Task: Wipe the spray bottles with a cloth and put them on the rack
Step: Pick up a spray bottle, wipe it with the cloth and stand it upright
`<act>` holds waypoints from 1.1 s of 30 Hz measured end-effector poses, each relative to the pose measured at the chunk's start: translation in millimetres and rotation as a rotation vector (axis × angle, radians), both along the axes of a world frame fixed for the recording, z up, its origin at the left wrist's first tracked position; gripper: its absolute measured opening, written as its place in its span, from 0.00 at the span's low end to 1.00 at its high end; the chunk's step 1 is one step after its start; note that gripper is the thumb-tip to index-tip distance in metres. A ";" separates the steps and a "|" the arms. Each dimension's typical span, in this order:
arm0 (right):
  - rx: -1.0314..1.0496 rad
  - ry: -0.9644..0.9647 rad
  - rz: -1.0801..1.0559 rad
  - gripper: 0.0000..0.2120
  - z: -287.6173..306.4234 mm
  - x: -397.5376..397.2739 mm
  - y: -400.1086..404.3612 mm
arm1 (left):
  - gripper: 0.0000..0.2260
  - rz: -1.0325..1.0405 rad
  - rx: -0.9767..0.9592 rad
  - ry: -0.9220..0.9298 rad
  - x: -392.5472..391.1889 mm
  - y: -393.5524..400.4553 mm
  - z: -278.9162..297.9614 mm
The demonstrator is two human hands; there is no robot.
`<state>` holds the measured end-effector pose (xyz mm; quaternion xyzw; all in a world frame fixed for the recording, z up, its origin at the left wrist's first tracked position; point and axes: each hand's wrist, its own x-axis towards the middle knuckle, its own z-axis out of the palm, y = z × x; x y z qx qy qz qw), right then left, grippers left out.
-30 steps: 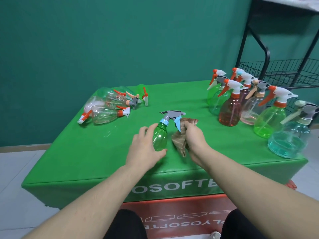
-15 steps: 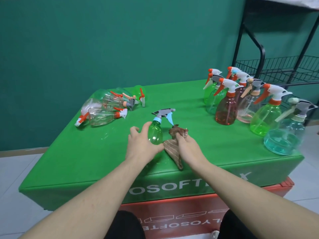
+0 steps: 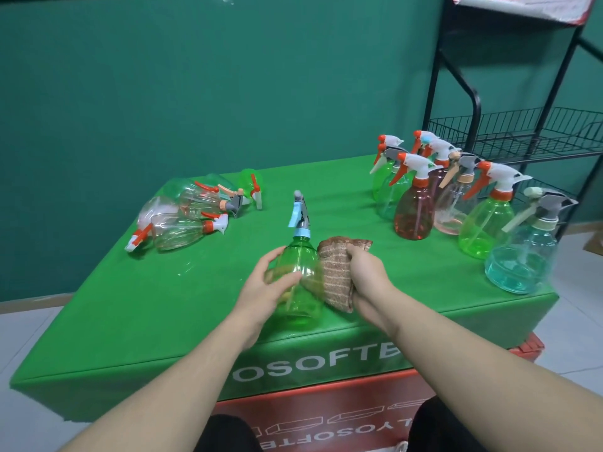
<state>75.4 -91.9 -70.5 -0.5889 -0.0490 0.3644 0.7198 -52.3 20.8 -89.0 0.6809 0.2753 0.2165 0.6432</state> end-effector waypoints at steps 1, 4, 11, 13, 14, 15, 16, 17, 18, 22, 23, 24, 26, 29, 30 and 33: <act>0.024 0.021 0.005 0.11 2.1 2.3 1.6 | 0.25 -0.016 -0.066 -0.025 0.9 0.7 -1.4; 0.063 0.063 0.000 0.09 8.0 7.9 6.8 | 0.28 -0.031 -0.174 -0.091 5.3 5.4 -7.3; 0.126 0.141 -0.010 0.14 13.1 19.0 27.7 | 0.23 -0.079 -0.221 -0.133 17.7 15.5 -19.0; 0.156 0.178 0.003 0.16 16.9 21.4 33.4 | 0.24 -0.075 -0.213 -0.135 20.4 18.3 -21.6; 0.163 0.192 0.016 0.16 16.2 21.8 36.4 | 0.25 -0.073 -0.206 -0.133 20.8 19.9 -23.0; 0.163 0.192 0.026 0.17 15.2 22.8 37.3 | 0.26 -0.079 -0.196 -0.132 21.5 19.9 -23.5; 0.157 0.185 0.042 0.17 13.1 23.3 38.4 | 0.27 -0.090 -0.182 -0.126 22.0 19.3 -24.0; 0.144 0.170 0.064 0.16 10.8 24.3 39.2 | 0.26 -0.098 -0.163 -0.114 23.3 19.1 -25.0; 0.128 0.150 0.087 0.16 9.0 25.8 39.8 | 0.24 -0.099 -0.146 -0.098 24.9 18.4 -25.4; 0.103 0.043 0.129 0.16 12.2 29.6 41.1 | 0.21 -0.109 -0.123 -0.063 27.2 16.2 -24.7; 0.093 0.008 0.140 0.15 12.9 29.7 40.7 | 0.21 -0.114 -0.119 -0.060 27.3 15.1 -23.5; 0.073 -0.030 0.147 0.15 13.5 28.7 39.4 | 0.21 -0.120 -0.119 -0.059 26.9 13.7 -21.8; 0.008 -0.114 0.160 0.15 13.5 27.2 35.6 | 0.21 -0.125 -0.112 -0.055 26.9 13.3 -20.5; -0.119 -0.284 0.170 0.17 12.4 27.3 30.4 | 0.19 -0.119 -0.116 -0.067 26.3 12.6 -18.3; -0.153 -0.341 0.170 0.18 11.0 28.2 28.3 | 0.20 -0.119 -0.118 -0.066 26.0 11.7 -18.3; -0.213 -0.417 0.191 0.18 3.1 28.7 23.1 | 0.21 -0.110 -0.147 -0.073 24.8 8.8 -16.7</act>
